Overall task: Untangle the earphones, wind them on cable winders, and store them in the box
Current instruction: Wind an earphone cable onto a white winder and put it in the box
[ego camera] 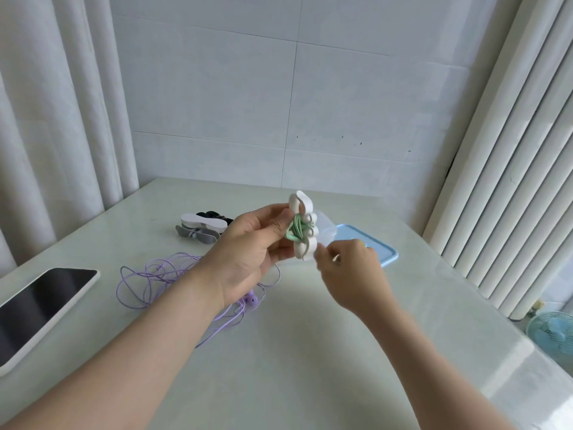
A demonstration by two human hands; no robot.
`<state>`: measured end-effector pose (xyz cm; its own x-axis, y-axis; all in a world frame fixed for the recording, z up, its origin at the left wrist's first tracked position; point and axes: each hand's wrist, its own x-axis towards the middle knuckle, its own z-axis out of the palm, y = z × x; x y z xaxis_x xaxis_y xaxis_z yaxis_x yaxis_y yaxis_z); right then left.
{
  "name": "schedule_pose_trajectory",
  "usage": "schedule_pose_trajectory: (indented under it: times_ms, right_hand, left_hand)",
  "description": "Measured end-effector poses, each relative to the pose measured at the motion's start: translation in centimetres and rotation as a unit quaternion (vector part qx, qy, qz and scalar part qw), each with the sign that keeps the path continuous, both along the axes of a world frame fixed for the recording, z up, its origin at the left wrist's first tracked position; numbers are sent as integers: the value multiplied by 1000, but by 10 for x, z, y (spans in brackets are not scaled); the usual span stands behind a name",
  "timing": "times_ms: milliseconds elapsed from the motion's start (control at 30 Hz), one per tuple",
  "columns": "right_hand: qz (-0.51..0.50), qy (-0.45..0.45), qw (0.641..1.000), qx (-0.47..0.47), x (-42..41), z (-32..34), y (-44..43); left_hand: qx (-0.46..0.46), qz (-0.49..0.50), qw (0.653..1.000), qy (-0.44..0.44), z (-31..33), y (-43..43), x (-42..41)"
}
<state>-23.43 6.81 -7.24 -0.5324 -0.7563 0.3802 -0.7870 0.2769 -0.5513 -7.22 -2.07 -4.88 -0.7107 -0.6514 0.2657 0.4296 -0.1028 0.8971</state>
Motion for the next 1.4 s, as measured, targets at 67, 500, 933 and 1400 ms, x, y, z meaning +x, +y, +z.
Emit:
schedule_pose_trajectory:
  times_ms: [67,500,933,1400]
  right_hand:
    - [38,30,998,35,13,-4,-1]
    - [183,53,969,-158,42,10,7]
    - [37,-161,965,-202,9,13,4]
    - [109,-375,899,-198,25,12,0]
  left_hand:
    - [4,77,997,-29,-3,-5,-1]
    - [-200,287,916,-198,-13,-18,7]
    - [-262,59,928,-260,-12,-1,8]
    - [-100,7,989,-107,-13,-2,2]
